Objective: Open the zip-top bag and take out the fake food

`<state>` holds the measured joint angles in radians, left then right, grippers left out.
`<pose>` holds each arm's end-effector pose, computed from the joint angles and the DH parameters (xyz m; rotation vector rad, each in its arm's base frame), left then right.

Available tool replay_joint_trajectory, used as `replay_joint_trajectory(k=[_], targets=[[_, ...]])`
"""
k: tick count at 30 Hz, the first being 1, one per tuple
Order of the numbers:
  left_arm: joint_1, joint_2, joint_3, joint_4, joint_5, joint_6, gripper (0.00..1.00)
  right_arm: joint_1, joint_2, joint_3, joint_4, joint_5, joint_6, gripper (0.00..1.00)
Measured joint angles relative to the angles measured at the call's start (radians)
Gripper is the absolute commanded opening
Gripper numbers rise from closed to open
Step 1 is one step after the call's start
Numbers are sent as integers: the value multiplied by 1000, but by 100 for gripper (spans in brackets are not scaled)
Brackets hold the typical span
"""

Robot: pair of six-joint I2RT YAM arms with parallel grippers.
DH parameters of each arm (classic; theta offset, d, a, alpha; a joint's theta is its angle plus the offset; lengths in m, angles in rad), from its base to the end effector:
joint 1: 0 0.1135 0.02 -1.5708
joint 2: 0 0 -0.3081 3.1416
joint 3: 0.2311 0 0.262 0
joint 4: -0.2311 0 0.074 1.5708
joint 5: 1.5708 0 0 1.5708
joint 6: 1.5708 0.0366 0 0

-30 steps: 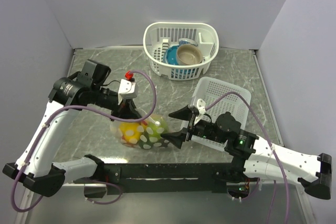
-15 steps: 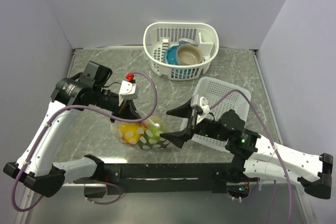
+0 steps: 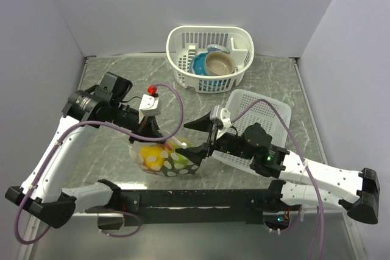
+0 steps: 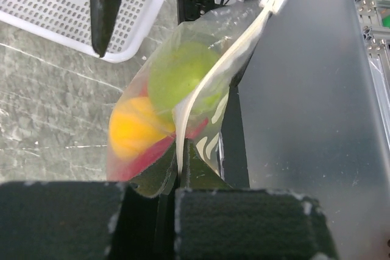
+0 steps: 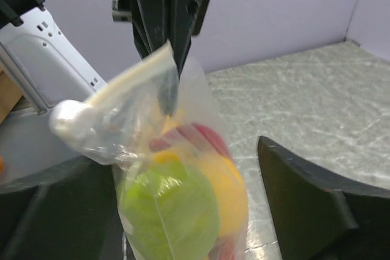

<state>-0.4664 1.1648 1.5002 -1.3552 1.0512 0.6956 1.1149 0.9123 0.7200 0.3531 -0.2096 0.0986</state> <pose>0.1355 -0.1038 0.4586 1.5240 1.6573 -1.2084 0.0819 0.1844 0.3849 -0.8943 1.2237 1.1380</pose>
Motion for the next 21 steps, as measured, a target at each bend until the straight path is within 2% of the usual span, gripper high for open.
replay_joint_trajectory(k=[1,2,4,5,7,8,10,11,12,13,14,15,21], targets=[[0,2,-2,0,2,0,3,0,0,4,5,0,-6,80],[0,5,-3,0,3,0,3,0,0,10,5,-1,-11,67],[0,11,-3,0,4,0,4,0,2,24,6,-7,-21,48],[0,12,-3,1,4,0,4,0,6,33,5,-14,-23,34],[0,15,-3,1,5,0,4,0,23,55,6,-29,-29,23],[0,16,-3,1,6,0,6,0,35,66,6,-38,-29,13],[0,16,-4,1,5,0,18,0,54,74,6,-53,-31,7],[0,16,-6,1,5,0,35,0,60,74,5,-58,-29,7],[0,16,-11,0,6,0,57,0,64,75,2,-63,-26,6],[0,15,-16,3,7,2,71,0,67,75,-3,-66,-29,4],[0,14,-23,8,8,-7,91,0,69,75,-10,-66,-29,1],[0,12,-30,11,8,-18,99,0,71,75,-20,-68,-30,0],[0,15,-2,41,-29,-80,99,0,92,100,-87,-92,-40,0]])
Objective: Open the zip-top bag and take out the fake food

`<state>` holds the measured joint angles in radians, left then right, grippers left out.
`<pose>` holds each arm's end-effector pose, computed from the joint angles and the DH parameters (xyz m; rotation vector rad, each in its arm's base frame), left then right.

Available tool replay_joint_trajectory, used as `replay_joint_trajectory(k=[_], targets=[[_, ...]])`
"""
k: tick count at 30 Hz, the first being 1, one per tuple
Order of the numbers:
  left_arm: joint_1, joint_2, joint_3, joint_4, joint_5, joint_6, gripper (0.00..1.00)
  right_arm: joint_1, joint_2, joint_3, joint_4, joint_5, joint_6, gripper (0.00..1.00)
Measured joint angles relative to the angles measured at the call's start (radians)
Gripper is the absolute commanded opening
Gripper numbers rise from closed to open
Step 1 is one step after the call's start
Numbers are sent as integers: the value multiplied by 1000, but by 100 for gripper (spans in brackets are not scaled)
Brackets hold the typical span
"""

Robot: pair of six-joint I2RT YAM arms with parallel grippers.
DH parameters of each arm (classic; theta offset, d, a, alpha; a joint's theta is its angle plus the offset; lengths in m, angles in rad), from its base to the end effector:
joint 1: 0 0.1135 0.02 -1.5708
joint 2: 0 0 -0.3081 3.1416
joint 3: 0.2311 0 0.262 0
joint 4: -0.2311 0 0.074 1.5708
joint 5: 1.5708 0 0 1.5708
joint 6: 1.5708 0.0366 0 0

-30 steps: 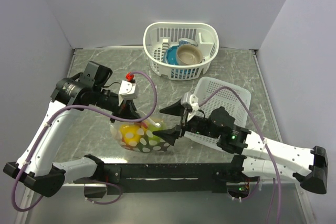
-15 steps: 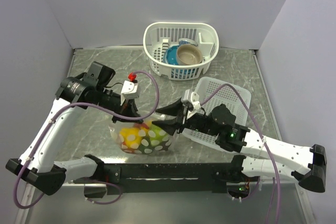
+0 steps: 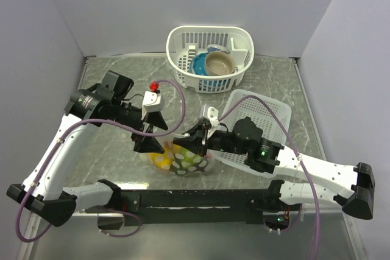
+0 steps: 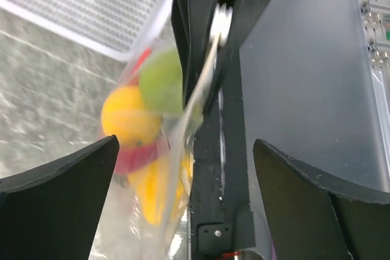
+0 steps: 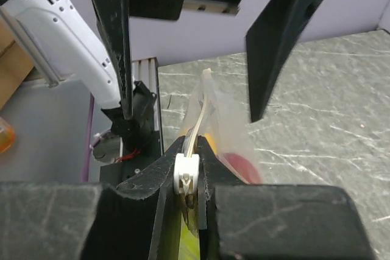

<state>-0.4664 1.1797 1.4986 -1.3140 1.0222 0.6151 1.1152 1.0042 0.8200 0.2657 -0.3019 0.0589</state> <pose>0.1437 -0.1073 0.4572 1.4722 1.7292 -1.2037 0.0892 0.2068 0.3946 -1.0258 1.2386 1.1546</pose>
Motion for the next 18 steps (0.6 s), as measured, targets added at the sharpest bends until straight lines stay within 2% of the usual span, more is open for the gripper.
replay_joint_trajectory(k=[2,4,5,7,8,11,13,16,17,18], targets=[[0,15,46,5,6,-6,96,0,21,19,-8,-19,-1,0],[0,32,78,18,29,-6,83,0,46,34,-12,-48,0,0],[0,39,82,23,37,-5,64,0,63,42,-13,-66,1,0],[0,56,75,24,45,-1,47,0,92,53,-16,-94,3,0],[0,63,63,26,46,11,31,0,105,58,-23,-108,4,0],[0,68,-7,26,38,29,16,-1,127,61,-50,-117,6,0],[-1,63,-49,26,23,33,23,-1,131,61,-81,-119,6,0],[-2,43,-97,37,-9,39,40,0,130,61,-104,-130,6,0],[-2,35,-105,37,-18,41,49,0,130,61,-105,-134,3,0],[-2,26,-112,37,-26,42,50,0,130,61,-105,-136,3,0]])
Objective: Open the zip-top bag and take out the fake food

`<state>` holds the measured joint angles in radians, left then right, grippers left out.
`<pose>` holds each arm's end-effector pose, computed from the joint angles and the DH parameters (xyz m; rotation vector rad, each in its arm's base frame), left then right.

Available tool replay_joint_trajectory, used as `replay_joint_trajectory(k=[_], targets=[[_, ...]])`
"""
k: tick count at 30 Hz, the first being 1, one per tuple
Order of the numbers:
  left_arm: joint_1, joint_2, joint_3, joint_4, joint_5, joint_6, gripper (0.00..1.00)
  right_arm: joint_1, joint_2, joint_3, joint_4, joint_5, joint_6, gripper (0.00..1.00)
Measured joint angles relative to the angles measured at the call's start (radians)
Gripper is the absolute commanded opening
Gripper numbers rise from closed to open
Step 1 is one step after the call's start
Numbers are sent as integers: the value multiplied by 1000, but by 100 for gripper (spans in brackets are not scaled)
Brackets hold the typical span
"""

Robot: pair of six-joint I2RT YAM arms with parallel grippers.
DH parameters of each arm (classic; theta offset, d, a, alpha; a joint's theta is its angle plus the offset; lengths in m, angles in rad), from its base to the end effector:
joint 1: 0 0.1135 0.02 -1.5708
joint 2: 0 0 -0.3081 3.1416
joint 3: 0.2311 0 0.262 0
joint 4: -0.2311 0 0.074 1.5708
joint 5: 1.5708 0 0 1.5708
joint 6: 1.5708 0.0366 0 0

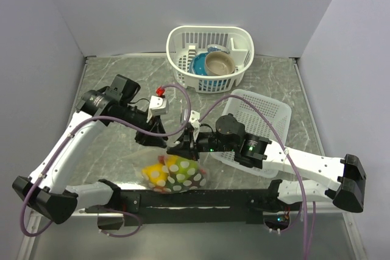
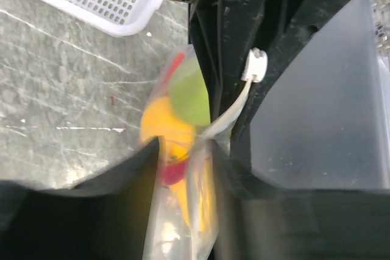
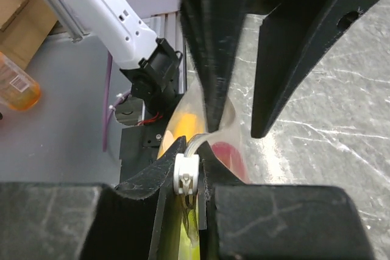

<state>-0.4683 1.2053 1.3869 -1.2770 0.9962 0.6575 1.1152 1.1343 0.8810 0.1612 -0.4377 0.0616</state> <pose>0.1582 -0.1145 0.4229 1.4997 1.8027 -1.2055 0.0998 0.2388 0.3770 -1.2049 1.3548 1.2281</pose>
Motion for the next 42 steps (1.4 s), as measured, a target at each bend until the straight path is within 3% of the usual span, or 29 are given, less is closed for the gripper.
replay_joint_trajectory(k=[4,6,10,14,18,24,35,37,42], targets=[[0,-28,-8,0,-8,4,59,2,0,2,2,-10,0,0],[0,-32,-8,-8,-6,12,57,2,0,3,2,-17,0,0],[0,-21,-6,-37,7,34,20,2,2,4,3,-24,0,0],[0,-8,-5,-50,21,42,3,1,8,8,2,-23,0,1],[0,-4,-3,-53,22,37,1,1,24,21,2,-19,2,54],[2,-10,9,-35,5,35,1,8,-10,-27,45,3,19,58],[0,-47,8,-37,4,22,1,3,-105,-177,172,90,32,47],[0,-47,8,-39,4,19,1,-1,-104,-192,187,93,42,39],[0,-47,8,-45,4,14,2,-15,-104,-203,217,98,56,6]])
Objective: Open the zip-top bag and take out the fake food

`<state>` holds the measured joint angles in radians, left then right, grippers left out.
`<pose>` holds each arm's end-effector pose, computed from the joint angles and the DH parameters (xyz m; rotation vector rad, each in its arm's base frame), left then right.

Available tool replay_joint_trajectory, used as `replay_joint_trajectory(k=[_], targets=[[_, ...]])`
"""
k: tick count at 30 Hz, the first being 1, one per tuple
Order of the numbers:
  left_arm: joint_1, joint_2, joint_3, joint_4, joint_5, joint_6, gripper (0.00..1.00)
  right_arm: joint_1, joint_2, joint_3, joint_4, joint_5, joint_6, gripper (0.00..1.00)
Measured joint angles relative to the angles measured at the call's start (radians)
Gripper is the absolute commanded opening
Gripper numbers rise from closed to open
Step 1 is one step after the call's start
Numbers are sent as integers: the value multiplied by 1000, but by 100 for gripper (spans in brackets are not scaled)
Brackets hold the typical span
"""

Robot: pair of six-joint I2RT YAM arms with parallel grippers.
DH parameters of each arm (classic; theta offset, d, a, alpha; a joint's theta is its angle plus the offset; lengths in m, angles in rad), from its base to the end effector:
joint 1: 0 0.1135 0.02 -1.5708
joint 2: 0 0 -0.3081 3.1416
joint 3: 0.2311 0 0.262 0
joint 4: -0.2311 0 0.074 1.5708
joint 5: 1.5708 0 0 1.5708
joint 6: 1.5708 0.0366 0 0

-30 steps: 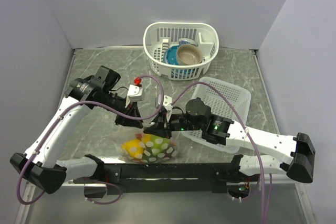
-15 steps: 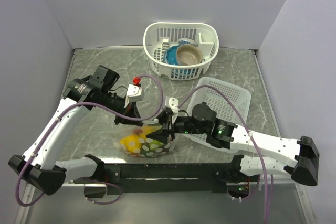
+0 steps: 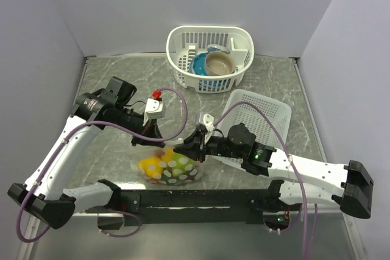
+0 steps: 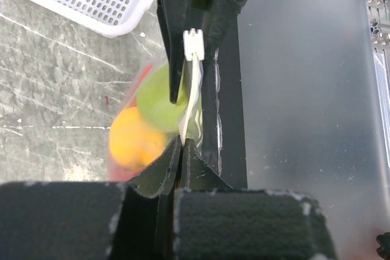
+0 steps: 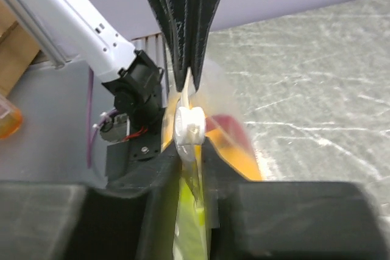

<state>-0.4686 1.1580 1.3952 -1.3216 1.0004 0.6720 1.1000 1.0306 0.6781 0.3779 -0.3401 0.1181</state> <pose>0.1413 -0.1061 0.4311 1.5108 1.7752 -1.1978 0.0935 0.2106 0.3488 -1.0378 1.3227 1.2048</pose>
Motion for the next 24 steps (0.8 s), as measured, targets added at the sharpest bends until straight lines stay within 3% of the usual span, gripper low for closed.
replay_joint_trajectory(k=[2,4,5,7,11,15,18,24], targets=[[0,0,-1,1,0,-1,6,-4,-1,-1,6,1,4,0],[0,-4,-11,8,0,-3,30,-8,-6,-13,17,0,7,0],[0,-8,-21,18,0,-5,33,-10,-7,-16,17,0,7,0],[0,-13,-34,31,-3,-20,55,-12,-6,-17,6,-2,5,0],[0,-3,-10,56,-2,-51,76,-16,14,2,-24,-27,-6,0],[-1,66,125,81,34,-81,80,-18,83,70,-64,-72,-18,0],[-3,125,216,80,86,-78,78,-18,108,97,-80,-90,-27,0],[-30,169,177,64,114,-61,72,-18,111,108,-108,-106,-39,0]])
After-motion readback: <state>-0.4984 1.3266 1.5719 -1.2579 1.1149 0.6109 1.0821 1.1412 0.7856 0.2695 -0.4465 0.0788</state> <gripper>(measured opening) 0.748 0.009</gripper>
